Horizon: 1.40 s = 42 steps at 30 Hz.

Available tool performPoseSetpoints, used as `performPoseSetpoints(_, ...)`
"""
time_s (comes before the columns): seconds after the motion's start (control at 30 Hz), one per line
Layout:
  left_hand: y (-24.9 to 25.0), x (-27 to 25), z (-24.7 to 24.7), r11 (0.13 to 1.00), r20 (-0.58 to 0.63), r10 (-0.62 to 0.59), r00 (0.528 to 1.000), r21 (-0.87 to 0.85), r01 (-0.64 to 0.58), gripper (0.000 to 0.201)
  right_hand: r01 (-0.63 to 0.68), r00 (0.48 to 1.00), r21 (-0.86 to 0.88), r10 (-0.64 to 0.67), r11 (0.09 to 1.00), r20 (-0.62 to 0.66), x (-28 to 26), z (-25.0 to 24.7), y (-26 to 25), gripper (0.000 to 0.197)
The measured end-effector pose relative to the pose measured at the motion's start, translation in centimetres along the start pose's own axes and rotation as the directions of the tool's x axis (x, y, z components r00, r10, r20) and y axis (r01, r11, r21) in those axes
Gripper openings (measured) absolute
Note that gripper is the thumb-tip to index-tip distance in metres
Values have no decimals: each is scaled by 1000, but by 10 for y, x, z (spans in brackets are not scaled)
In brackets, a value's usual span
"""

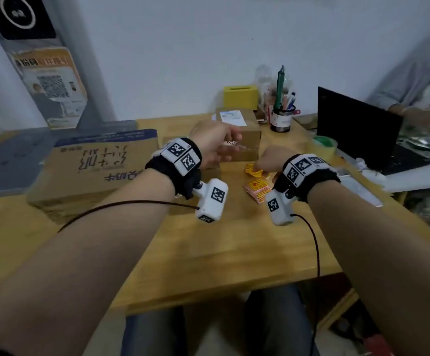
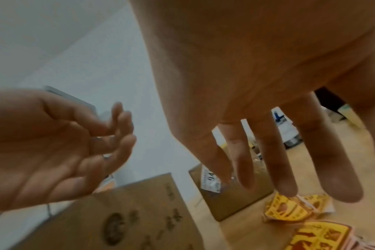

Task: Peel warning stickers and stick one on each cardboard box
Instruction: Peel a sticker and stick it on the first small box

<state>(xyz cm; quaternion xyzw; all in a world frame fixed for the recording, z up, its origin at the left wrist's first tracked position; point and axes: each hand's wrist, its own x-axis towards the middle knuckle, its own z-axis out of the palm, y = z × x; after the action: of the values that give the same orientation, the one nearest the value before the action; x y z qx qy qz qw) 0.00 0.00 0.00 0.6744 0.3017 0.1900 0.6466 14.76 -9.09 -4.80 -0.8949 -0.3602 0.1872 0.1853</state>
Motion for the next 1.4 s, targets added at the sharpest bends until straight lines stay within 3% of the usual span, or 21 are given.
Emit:
performPoseSetpoints(0.1,3,20,2,999,7,-38,999,9,38,35,-27,1000,-25,27,999,0,27,2,6,28)
performPoseSetpoints(0.23,9,50,1,998,35,-69,997,18,68,32,-81,996,-31,83,996,38,70,6,15,16)
performPoseSetpoints(0.43,17,73,2,997,69,-59,996,-48,63,25,-188,973,-85,198,978,122,89,15,24,38)
performPoseSetpoints(0.63,12,82,1,996,75,-67,995,-62,72,26,-215,970,-155,229,964,83,136,31,47,48)
performPoseSetpoints(0.77,11,80,-2,995,82,-72,994,-67,77,28,-217,966,-117,230,969,117,107,21,26,39)
performPoseSetpoints(0.9,11,76,-8,994,83,-67,994,-80,74,27,-209,970,-152,225,966,95,116,31,29,68)
performPoseSetpoints(1.07,12,68,-15,994,77,-55,995,-89,62,29,-216,969,-196,235,957,79,133,38,39,49)
performPoseSetpoints(1.17,12,64,-19,993,74,-51,996,-98,58,30,-227,970,-156,238,961,54,137,39,42,54)
performPoseSetpoints(1.3,16,60,-28,993,49,-26,998,-112,31,30,-175,984,36,176,984,-28,83,10,0,26)
performPoseSetpoints(1.4,19,60,-38,994,-4,17,1000,-106,-17,28,-43,991,213,69,976,-113,77,-8,-17,17)
